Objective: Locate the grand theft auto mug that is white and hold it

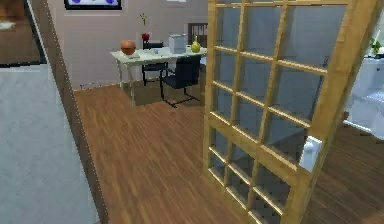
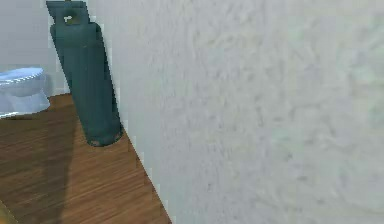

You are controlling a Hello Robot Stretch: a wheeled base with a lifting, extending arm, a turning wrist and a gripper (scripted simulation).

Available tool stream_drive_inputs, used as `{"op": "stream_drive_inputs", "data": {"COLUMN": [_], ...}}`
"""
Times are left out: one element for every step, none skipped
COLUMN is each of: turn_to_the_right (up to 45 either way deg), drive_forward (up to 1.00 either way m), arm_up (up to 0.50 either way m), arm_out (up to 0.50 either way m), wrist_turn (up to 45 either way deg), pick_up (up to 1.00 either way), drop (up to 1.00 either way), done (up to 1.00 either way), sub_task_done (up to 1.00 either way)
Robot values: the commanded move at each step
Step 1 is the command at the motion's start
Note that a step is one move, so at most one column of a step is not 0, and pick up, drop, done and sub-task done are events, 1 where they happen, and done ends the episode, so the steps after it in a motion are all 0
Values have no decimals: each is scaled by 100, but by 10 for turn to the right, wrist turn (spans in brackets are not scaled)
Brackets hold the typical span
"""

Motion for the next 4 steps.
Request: {"op": "stream_drive_inputs", "data": {"turn_to_the_right": [-120, 0, 0, 0], "drive_forward": [0, 100, 100, 80], "arm_up": [0, 0, 0, 0], "arm_out": [0, 0, 0, 0], "wrist_turn": [0, 0, 0, 0], "pick_up": [0, 0, 0, 0], "drop": [0, 0, 0, 0], "done": [0, 0, 0, 0], "sub_task_done": [0, 0, 0, 0]}}
